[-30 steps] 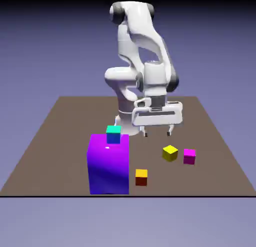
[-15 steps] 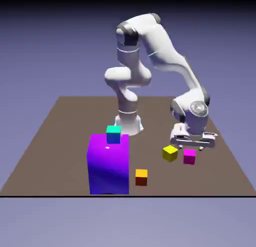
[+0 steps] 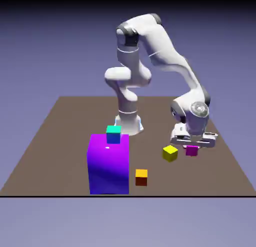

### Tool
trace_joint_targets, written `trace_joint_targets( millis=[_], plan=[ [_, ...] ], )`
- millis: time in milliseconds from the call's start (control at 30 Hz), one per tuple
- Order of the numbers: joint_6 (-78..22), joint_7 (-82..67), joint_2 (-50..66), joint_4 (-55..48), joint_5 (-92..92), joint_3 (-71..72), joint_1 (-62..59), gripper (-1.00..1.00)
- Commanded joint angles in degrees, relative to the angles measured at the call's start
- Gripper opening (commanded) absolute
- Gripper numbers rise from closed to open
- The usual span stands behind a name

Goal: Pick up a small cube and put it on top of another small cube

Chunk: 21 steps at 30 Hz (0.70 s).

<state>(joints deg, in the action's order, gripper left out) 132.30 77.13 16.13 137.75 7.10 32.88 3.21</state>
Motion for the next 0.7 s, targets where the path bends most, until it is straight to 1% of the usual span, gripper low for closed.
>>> trace_joint_targets(
  millis=[0, 300, 367, 533, 567, 600, 667],
  plan=[
    [-1.0, -2.4, -1.3, 0.6, -0.5, -0.9, 0.8, -1.00],
    [-10.0, -24.8, -13.4, 5.9, -3.8, -9.1, 8.2, -1.00],
    [-10.3, -25.5, -13.8, 6.1, -3.9, -9.4, 8.4, -1.00],
    [1.3, -22.9, -5.8, 10.2, -7.4, -10.8, 9.6, -1.00],
    [1.3, -22.9, -5.8, 10.2, -7.4, -10.8, 9.6, 1.00],
    [1.3, -22.9, -5.8, 10.2, -7.4, -10.8, 9.6, 1.00],
    [-3.7, -24.0, -9.2, 8.4, -5.9, -10.2, 9.1, 1.00]
  ],
)
